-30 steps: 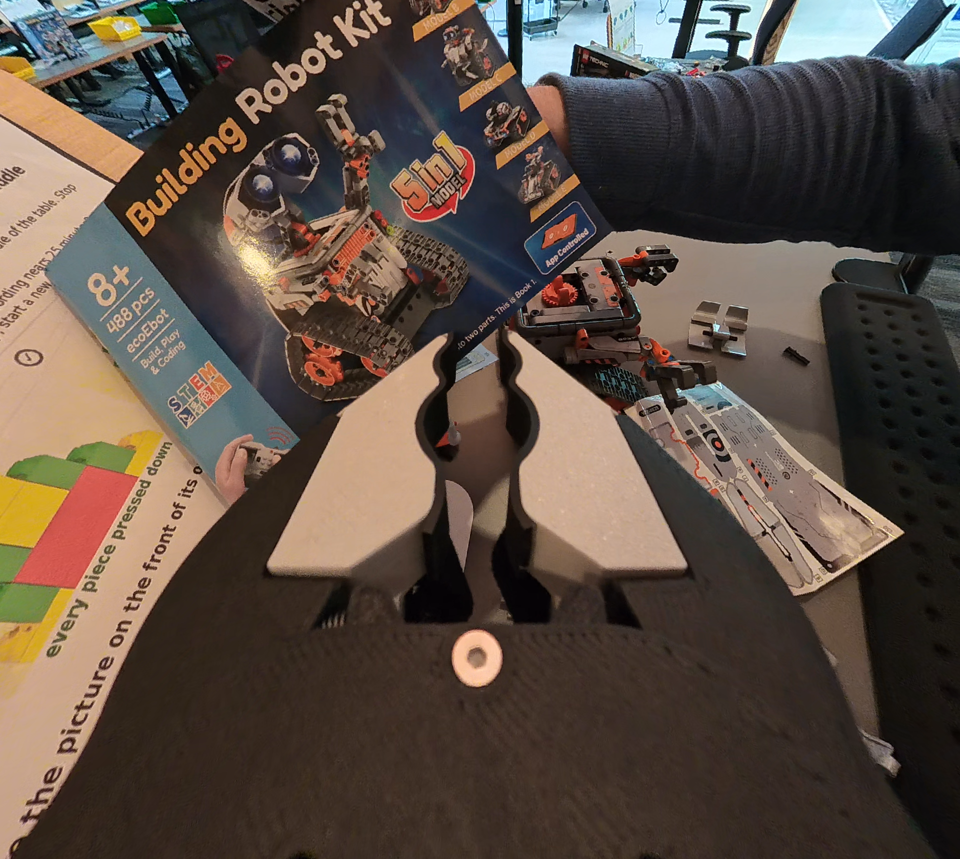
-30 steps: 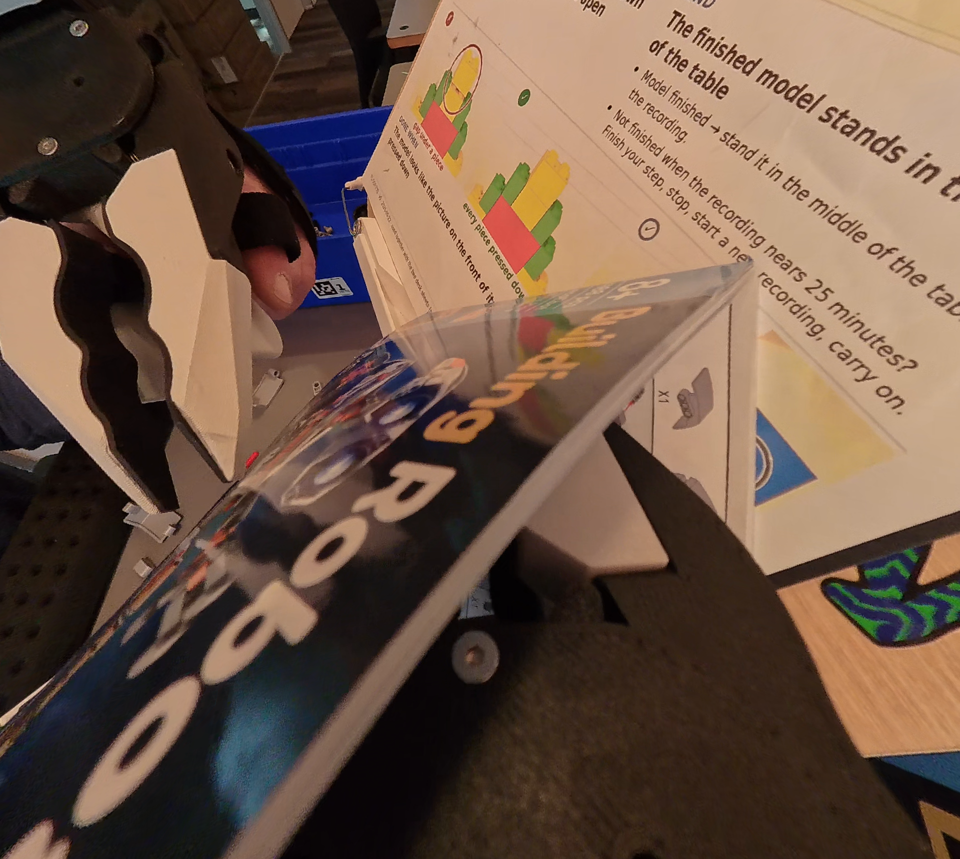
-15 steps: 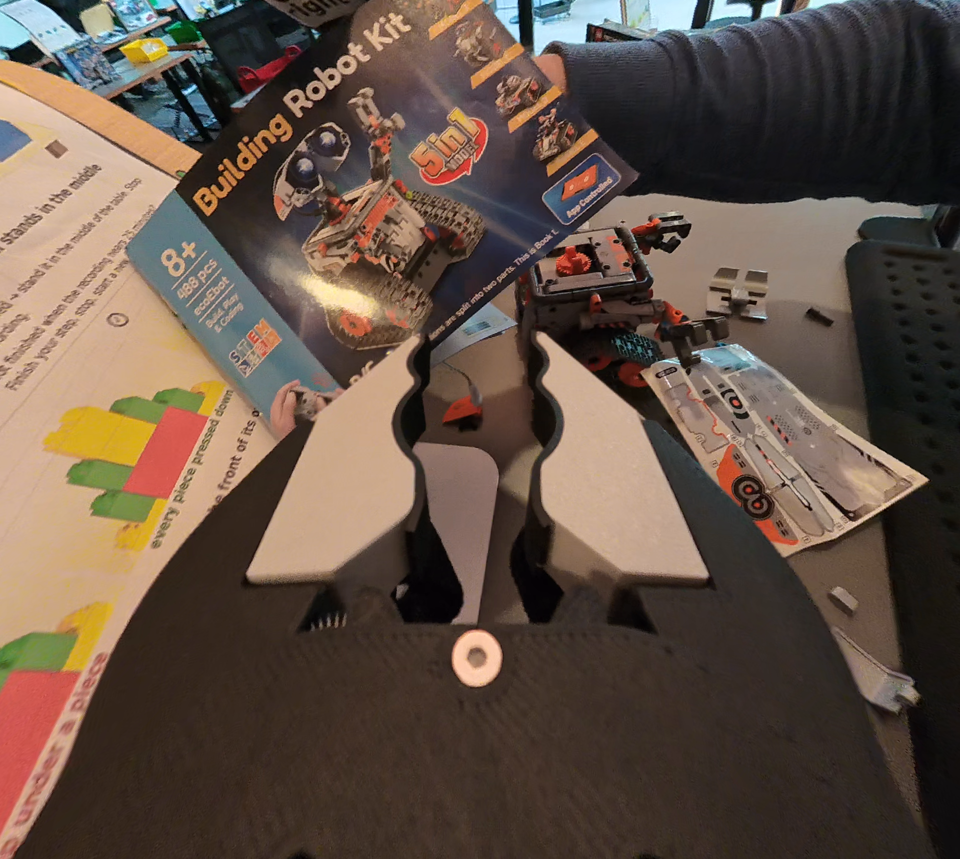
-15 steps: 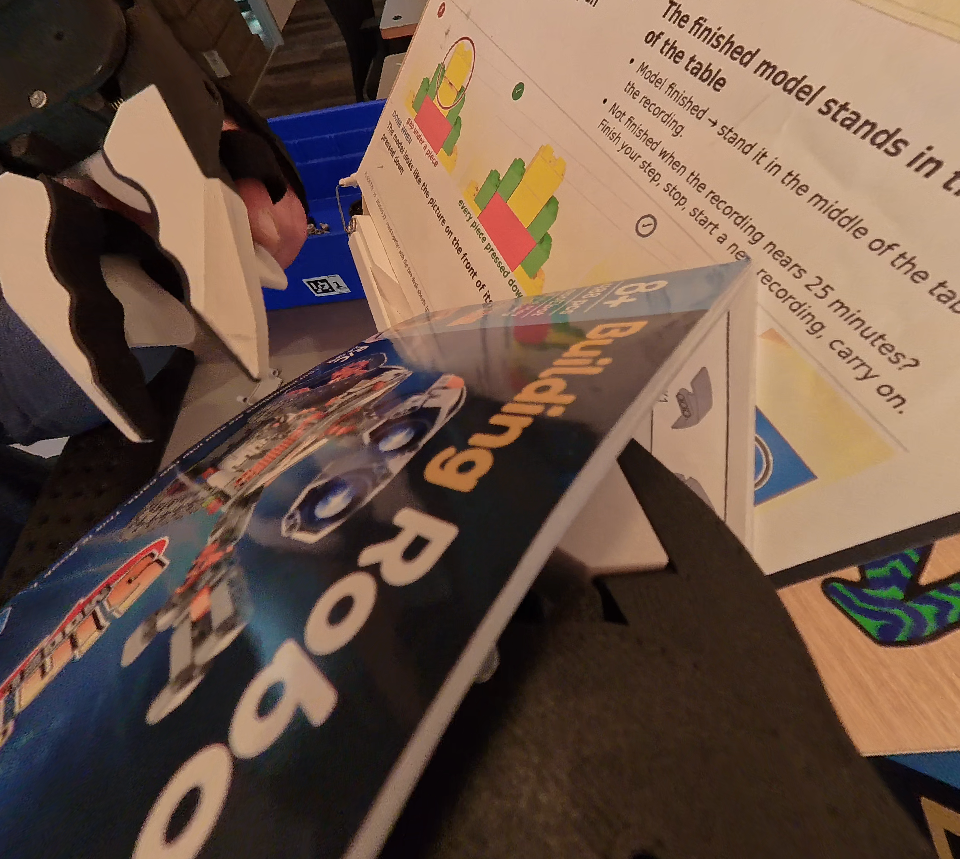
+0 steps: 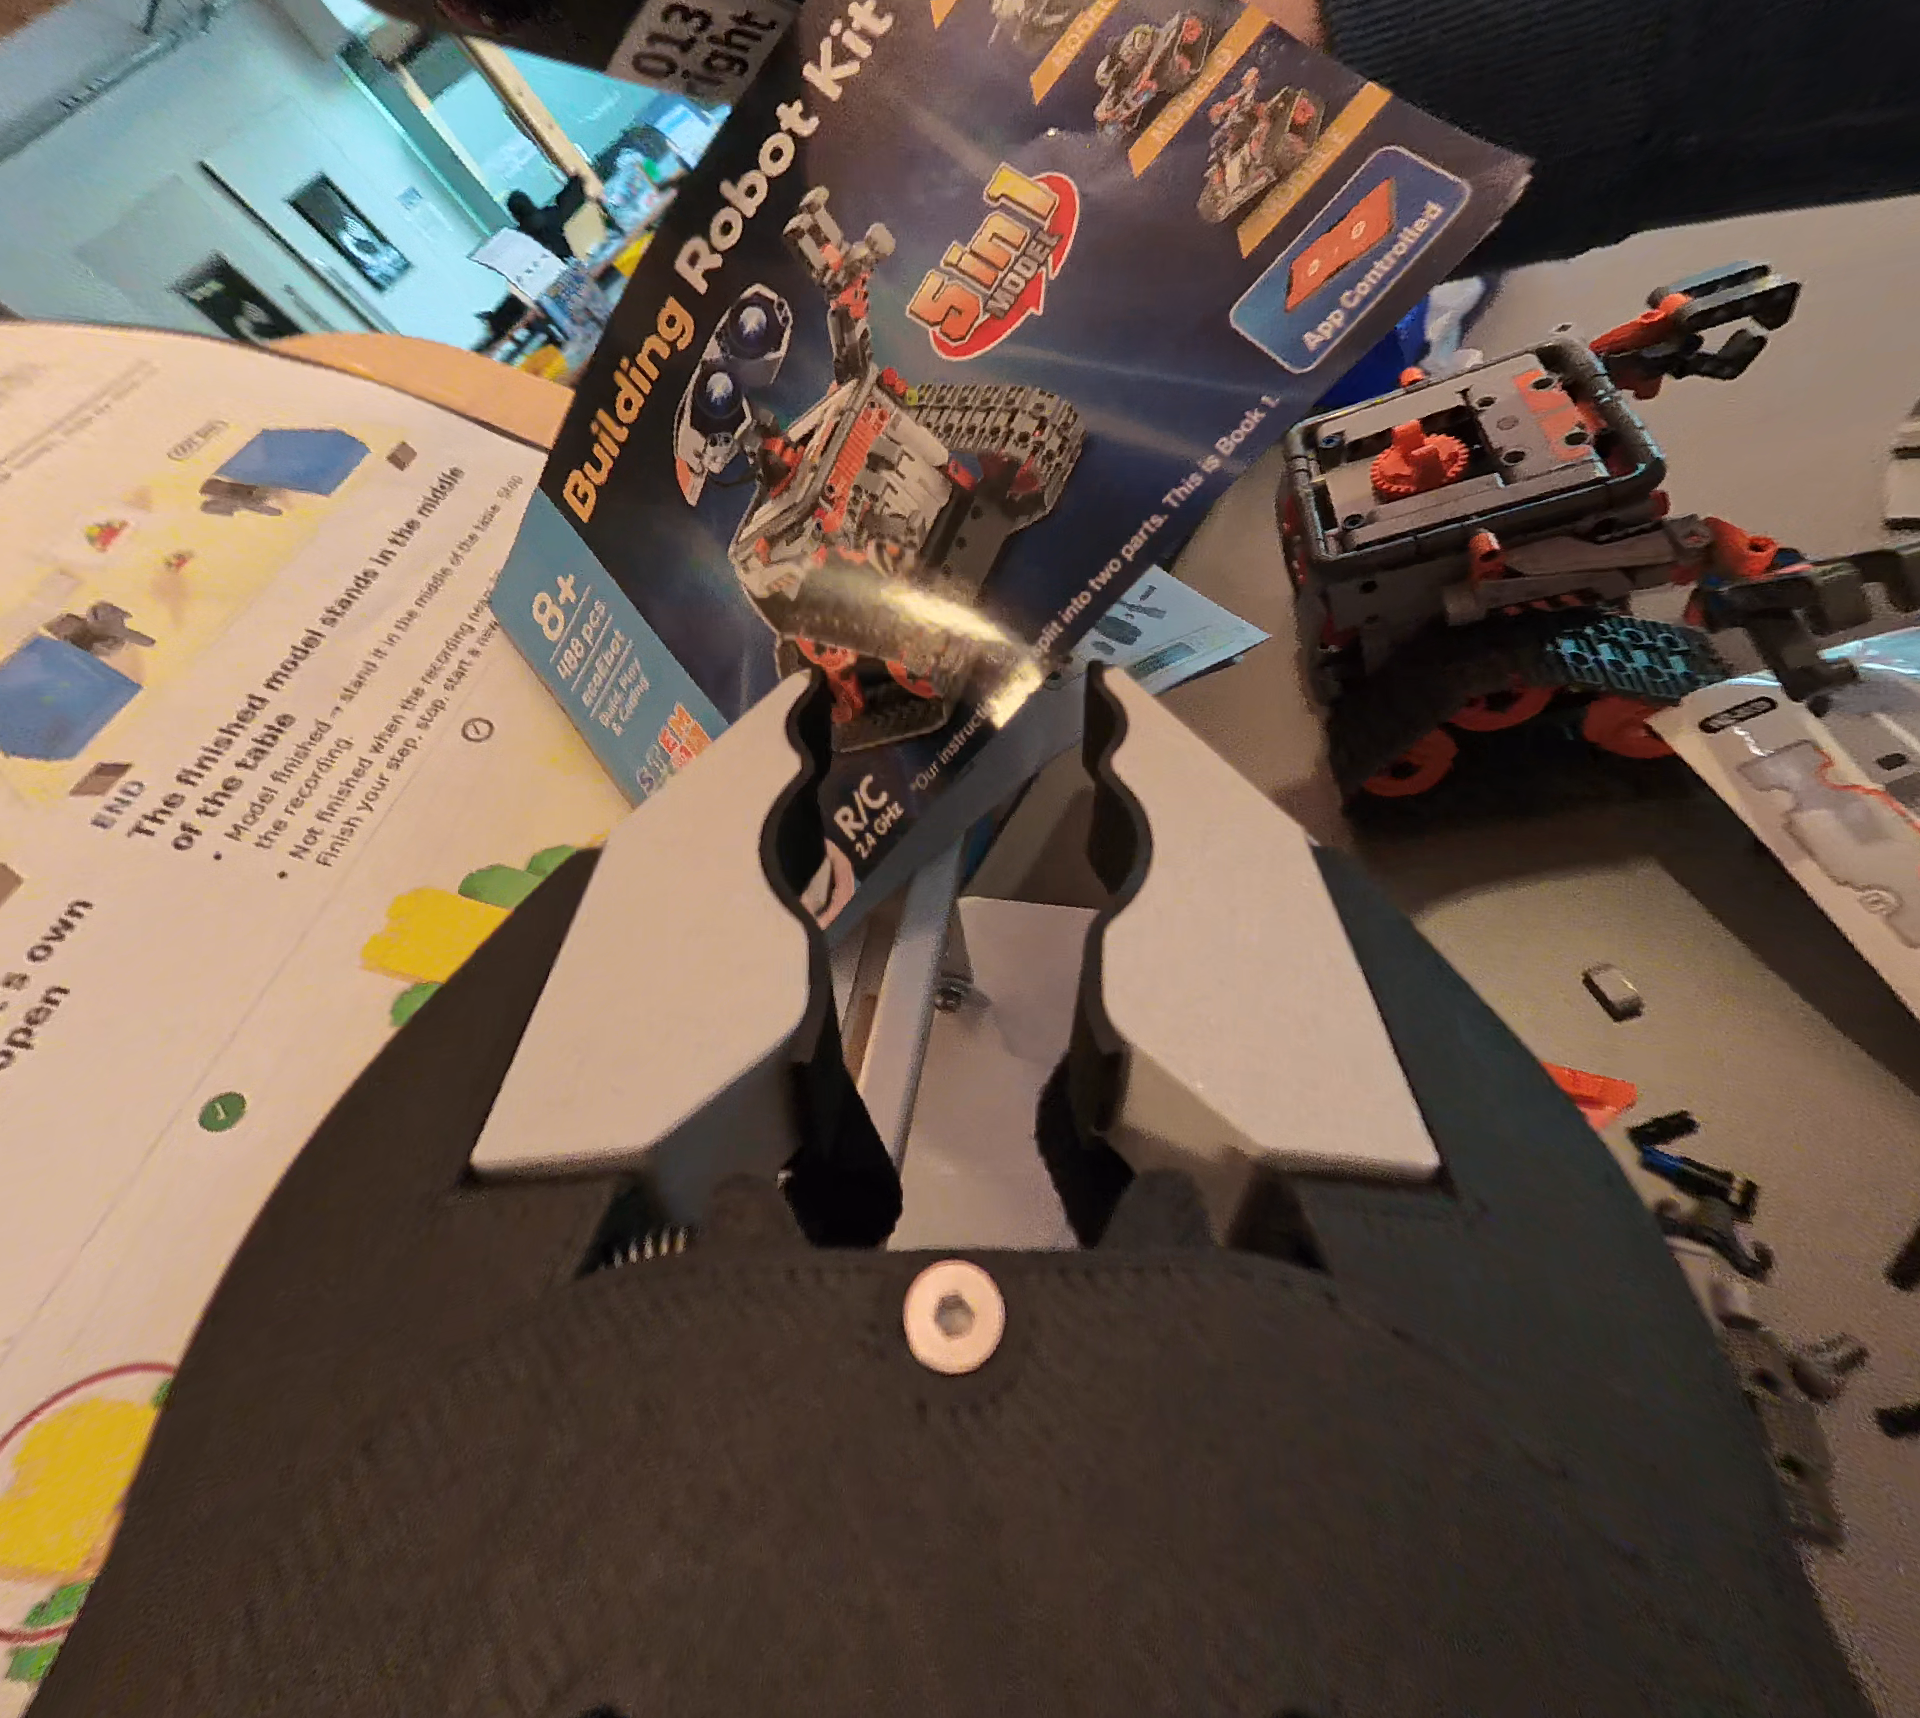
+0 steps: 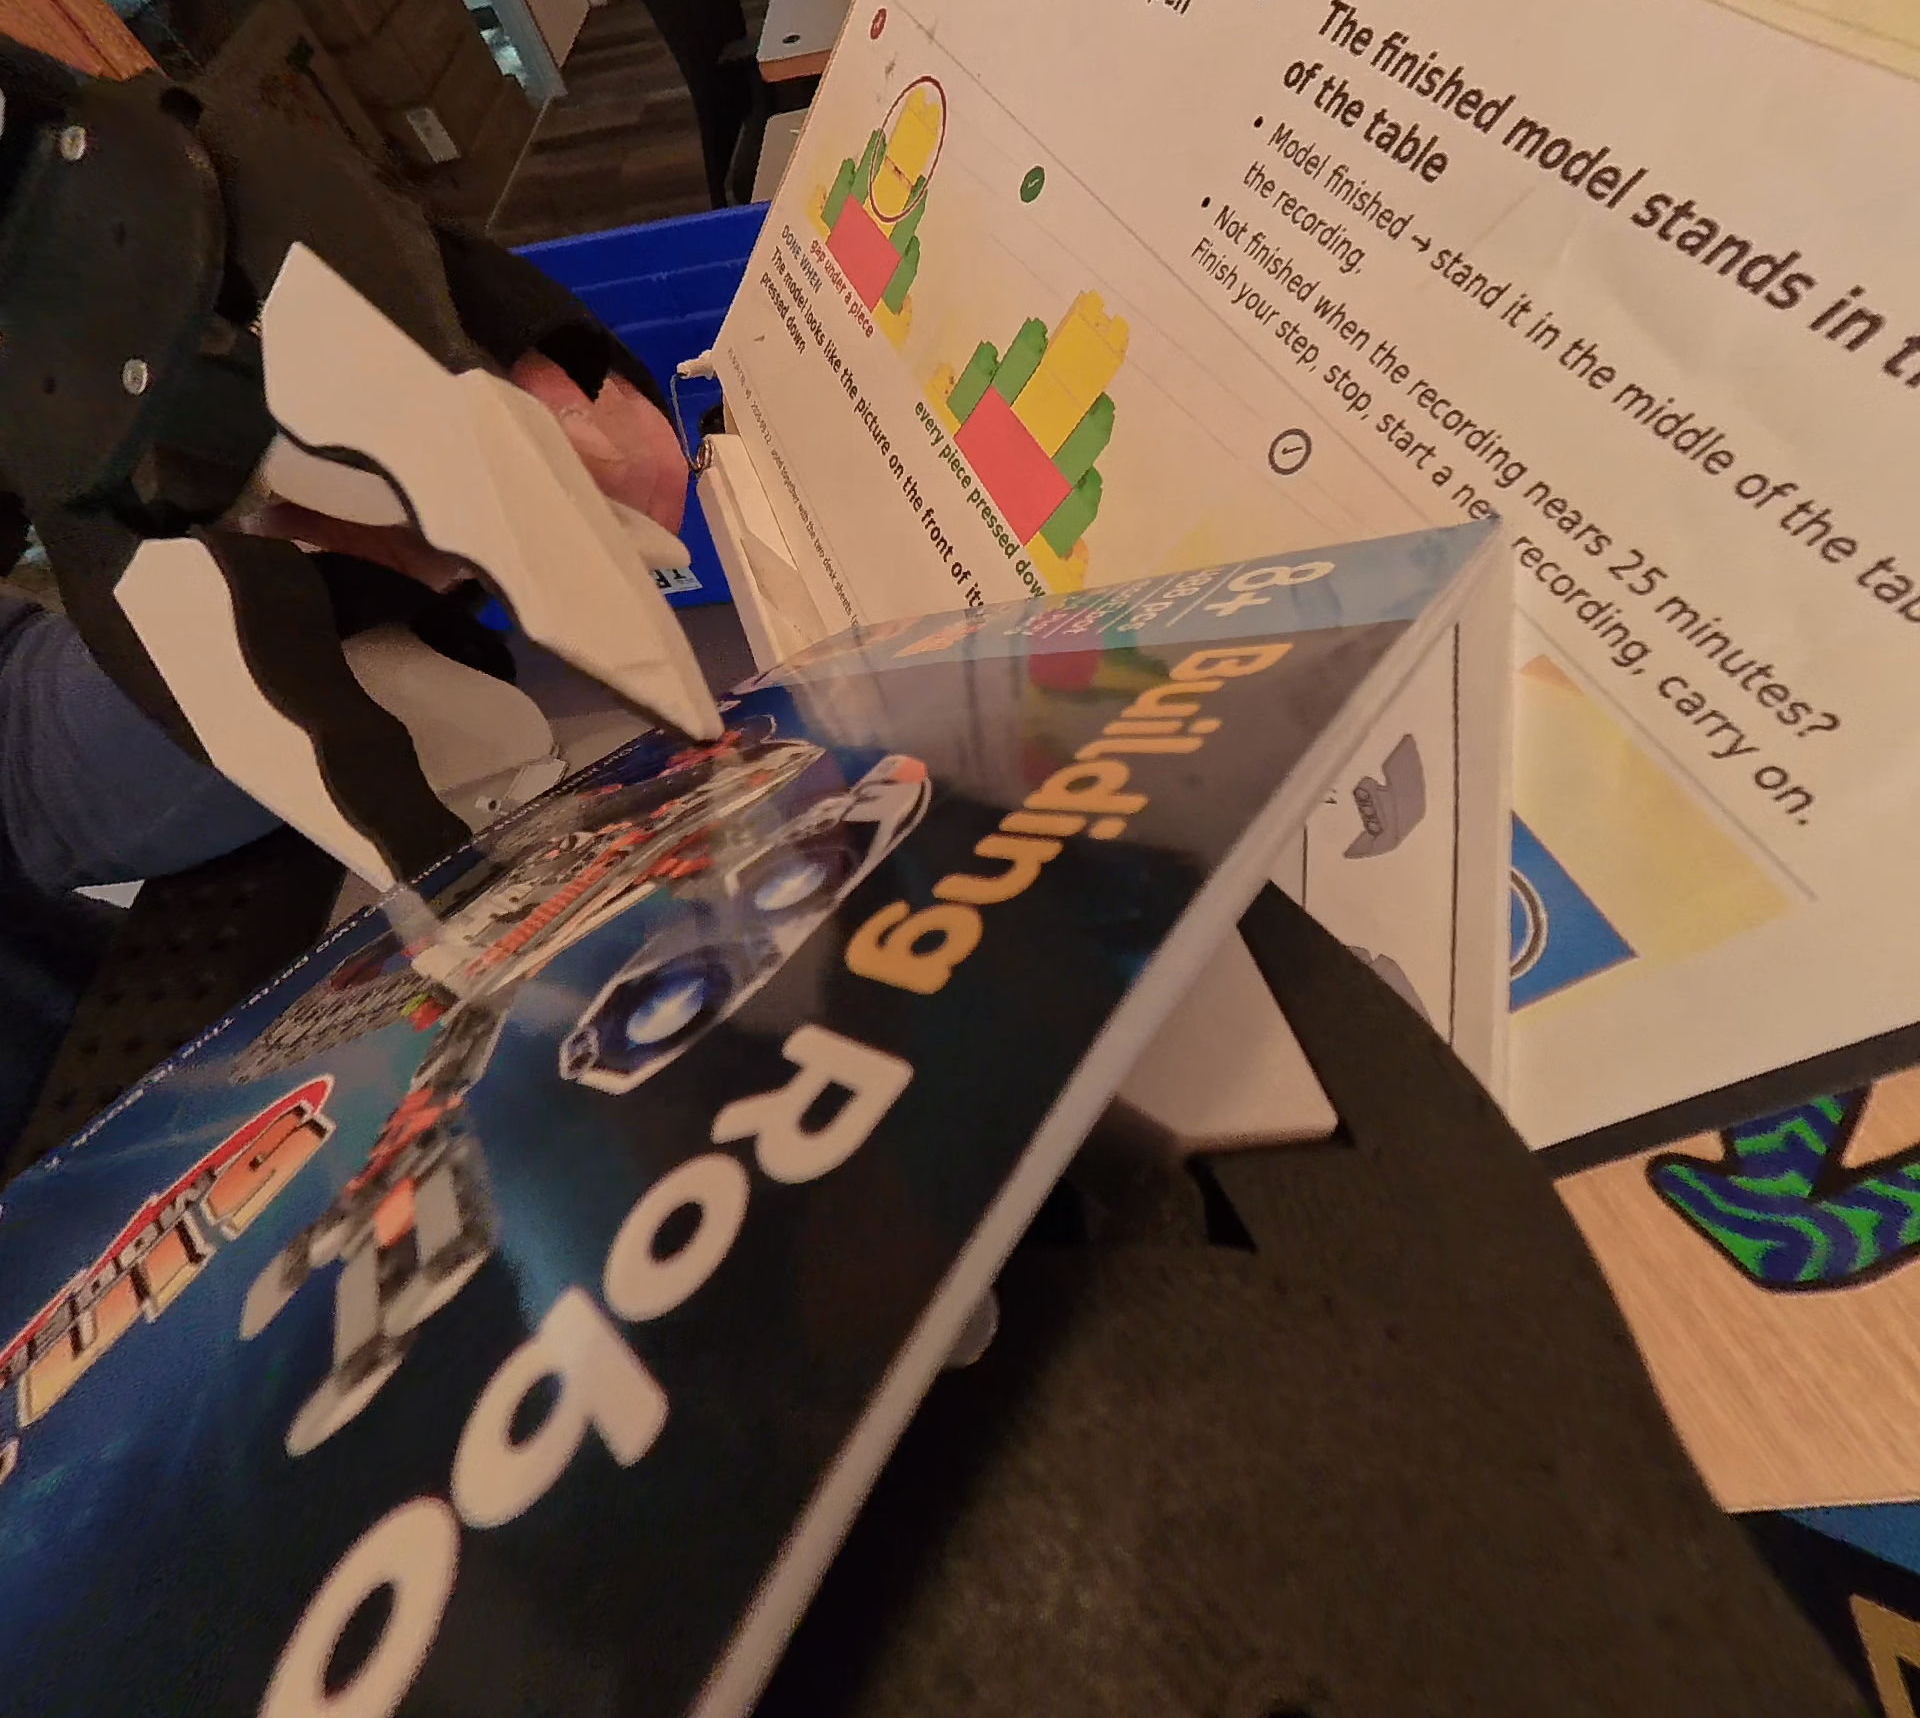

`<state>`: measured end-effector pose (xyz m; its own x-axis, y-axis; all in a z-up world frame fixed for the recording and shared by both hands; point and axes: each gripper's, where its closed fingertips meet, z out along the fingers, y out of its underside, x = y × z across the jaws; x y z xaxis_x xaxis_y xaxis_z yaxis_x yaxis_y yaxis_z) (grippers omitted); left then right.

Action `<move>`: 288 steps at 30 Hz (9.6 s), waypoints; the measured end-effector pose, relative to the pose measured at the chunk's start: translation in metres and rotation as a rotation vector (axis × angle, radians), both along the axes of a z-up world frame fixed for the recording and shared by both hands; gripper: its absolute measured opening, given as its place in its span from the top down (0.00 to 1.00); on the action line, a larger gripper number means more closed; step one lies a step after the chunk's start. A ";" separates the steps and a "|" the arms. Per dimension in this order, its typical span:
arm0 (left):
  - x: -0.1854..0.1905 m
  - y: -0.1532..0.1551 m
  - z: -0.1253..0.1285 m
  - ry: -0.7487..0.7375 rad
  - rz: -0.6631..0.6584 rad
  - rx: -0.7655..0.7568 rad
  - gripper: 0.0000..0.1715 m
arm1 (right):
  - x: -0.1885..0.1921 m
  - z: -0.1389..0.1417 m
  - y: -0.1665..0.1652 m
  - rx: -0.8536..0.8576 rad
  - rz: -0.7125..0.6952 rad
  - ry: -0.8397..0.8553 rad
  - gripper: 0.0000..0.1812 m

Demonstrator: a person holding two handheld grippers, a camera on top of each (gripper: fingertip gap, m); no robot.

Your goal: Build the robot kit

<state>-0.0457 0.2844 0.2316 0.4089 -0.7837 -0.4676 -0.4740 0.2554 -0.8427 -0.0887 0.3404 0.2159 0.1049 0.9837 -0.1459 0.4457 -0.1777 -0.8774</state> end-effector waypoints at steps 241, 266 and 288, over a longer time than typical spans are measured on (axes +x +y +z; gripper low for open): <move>-0.035 0.016 -0.011 -0.061 0.538 0.435 0.85 | 0.038 0.071 -0.047 -0.099 -0.284 0.130 1.00; -0.032 0.012 -0.010 -0.060 0.525 0.449 0.89 | 0.036 0.073 -0.047 -0.116 -0.283 0.167 1.00; -0.021 0.004 0.007 -0.109 0.535 0.470 0.88 | 0.021 0.081 -0.058 -0.144 -0.262 0.219 1.00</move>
<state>-0.0670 0.2885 0.2383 0.7442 -0.1888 -0.6407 -0.5550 0.3588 -0.7505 -0.0682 0.2826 0.2966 0.3015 0.8953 -0.3281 0.1735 -0.3898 -0.9044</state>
